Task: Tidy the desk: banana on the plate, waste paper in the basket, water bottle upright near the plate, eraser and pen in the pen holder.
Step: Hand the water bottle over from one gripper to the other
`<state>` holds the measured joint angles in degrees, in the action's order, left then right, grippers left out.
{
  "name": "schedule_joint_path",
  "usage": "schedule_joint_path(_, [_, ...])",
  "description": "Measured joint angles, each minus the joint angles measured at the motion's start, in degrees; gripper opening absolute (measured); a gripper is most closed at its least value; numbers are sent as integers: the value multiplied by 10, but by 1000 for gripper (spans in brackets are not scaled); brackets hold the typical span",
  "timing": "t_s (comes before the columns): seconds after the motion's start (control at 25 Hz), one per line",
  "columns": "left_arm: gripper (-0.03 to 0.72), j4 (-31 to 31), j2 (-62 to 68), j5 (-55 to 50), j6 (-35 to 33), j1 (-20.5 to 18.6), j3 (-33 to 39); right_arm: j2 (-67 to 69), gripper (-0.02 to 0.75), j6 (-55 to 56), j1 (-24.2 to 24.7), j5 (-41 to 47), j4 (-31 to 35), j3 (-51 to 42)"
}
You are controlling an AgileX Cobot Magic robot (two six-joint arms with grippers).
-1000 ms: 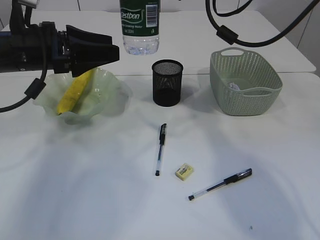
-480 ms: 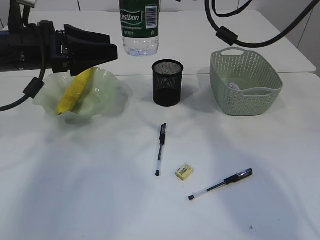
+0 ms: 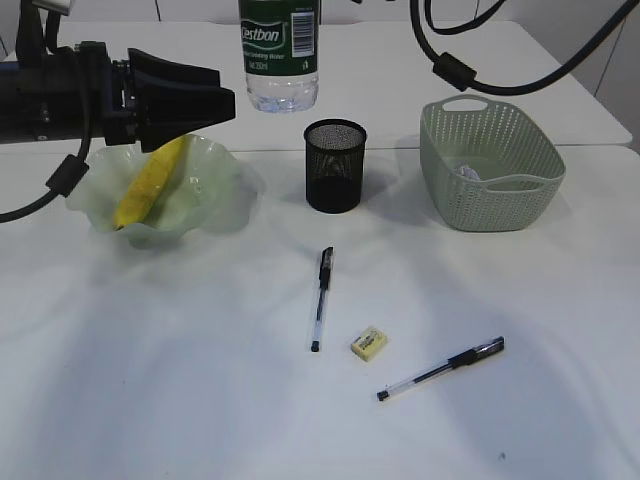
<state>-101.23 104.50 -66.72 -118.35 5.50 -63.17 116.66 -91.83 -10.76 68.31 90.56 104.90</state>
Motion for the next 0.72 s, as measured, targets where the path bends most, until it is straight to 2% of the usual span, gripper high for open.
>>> schedule_joint_path(0.4, [497, 0, 0, 0, 0, 0, 0, 0, 359, 0, 0, 0, 0, 0])
schedule_joint_path(0.72, [556, 0, 0, 9, 0, 0, -9, 0, 359, 0, 0, 0, 0, 0])
